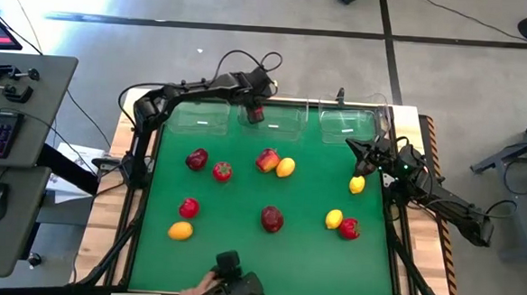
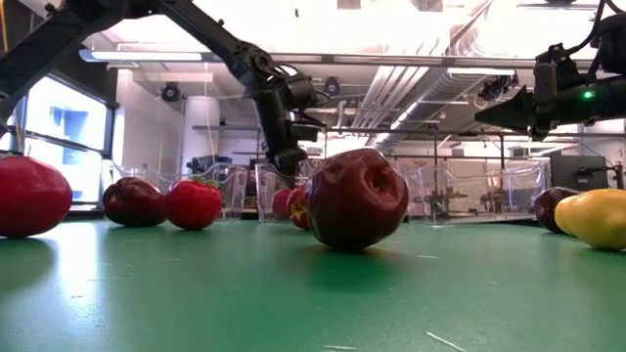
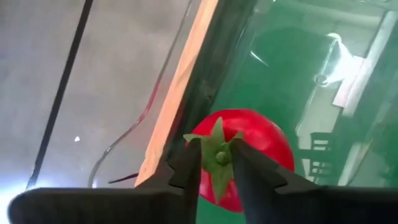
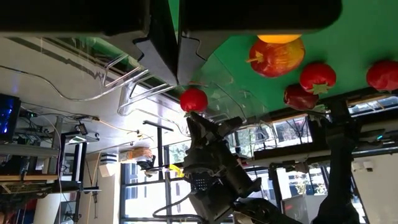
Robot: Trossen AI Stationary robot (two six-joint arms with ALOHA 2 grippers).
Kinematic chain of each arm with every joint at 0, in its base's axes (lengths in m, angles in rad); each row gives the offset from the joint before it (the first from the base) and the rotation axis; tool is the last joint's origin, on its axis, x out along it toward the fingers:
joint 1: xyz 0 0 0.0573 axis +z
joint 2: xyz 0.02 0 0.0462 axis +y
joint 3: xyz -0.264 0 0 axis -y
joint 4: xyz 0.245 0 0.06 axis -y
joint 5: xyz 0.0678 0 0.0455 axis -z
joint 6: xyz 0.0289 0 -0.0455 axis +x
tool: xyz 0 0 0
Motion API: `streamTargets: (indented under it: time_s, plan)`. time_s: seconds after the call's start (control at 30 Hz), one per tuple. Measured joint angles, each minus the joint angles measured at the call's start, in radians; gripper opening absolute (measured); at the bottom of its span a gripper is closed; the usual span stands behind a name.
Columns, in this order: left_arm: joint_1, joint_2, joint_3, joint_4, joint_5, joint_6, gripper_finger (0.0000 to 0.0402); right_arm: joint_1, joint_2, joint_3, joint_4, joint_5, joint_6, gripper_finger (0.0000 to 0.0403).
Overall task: Sort produce into baskets
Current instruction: Put the lemon into the right transparent bin
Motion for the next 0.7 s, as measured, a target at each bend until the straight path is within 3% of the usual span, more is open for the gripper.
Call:
streamTargets:
  time_s: [0.3,0.7]
  plan:
    - [-0.042,-0.050,0.000,0.072,-0.011,0.002,0.0141,0.000,0.000,0.000,0.000,0.000,0.000,0.0000]
    - [-0.068,-0.124,0.002,0.144,0.091,-0.079,0.0141,0.000,0.000,0.000,0.000,0.000,0.000,0.0000]
